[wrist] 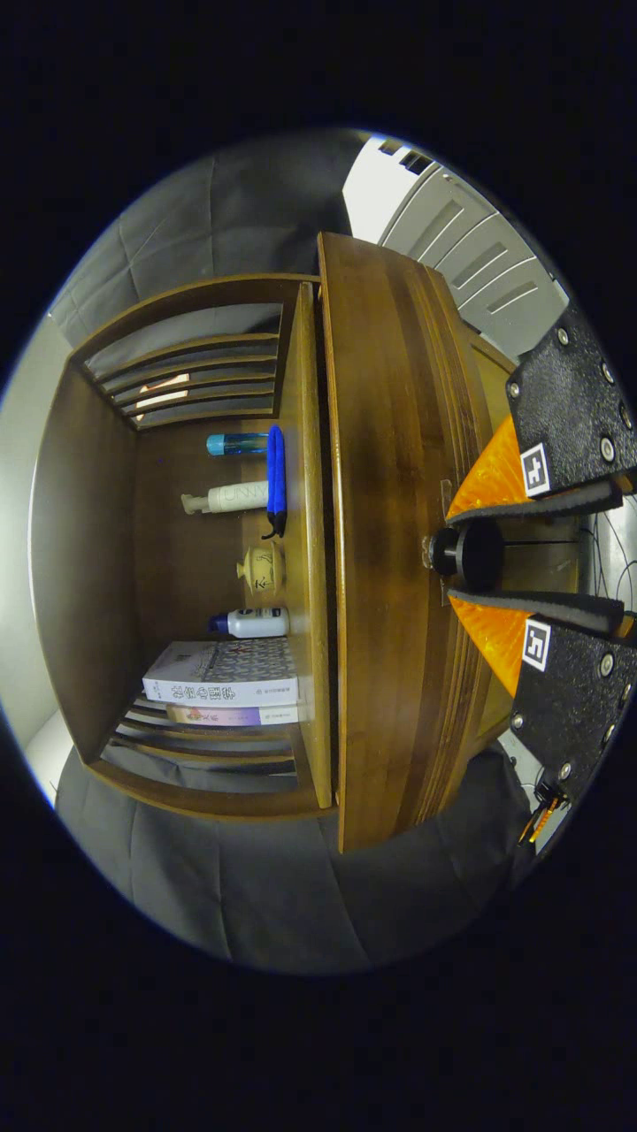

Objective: Pull open the drawer, take out the items inside it, and place them on the countertop above the cabinet.

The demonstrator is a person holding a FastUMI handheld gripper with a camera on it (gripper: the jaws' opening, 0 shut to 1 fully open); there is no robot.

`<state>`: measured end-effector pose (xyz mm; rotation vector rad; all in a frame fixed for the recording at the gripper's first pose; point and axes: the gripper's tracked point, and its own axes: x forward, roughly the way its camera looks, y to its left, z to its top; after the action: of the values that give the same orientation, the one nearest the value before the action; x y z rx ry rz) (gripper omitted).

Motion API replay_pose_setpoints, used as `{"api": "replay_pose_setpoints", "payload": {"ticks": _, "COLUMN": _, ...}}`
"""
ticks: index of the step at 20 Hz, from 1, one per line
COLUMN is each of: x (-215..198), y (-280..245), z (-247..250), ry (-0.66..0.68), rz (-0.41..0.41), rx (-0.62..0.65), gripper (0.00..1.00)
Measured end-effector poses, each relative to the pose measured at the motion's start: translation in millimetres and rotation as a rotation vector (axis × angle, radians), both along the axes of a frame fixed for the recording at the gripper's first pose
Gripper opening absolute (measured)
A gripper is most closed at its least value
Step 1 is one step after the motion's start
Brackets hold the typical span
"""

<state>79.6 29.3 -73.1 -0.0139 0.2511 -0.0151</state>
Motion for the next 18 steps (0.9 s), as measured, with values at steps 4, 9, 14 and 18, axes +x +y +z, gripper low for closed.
{"api": "replay_pose_setpoints", "payload": {"ticks": 4, "x": -24, "y": 2, "z": 0, "ry": -0.012, "rz": 0.003, "rx": 0.006, "gripper": 0.36}}
{"api": "replay_pose_setpoints", "payload": {"ticks": 9, "x": -52, "y": 4, "z": 0, "ry": -0.014, "rz": 0.003, "rx": 0.023, "gripper": 0.36}}
{"api": "replay_pose_setpoints", "payload": {"ticks": 14, "x": -83, "y": 7, "z": -8, "ry": -0.009, "rz": 0.018, "rx": 0.017, "gripper": 0.36}}
{"api": "replay_pose_setpoints", "payload": {"ticks": 18, "x": -96, "y": 9, "z": -6, "ry": -0.014, "rz": 0.027, "rx": 0.024, "gripper": 0.36}}
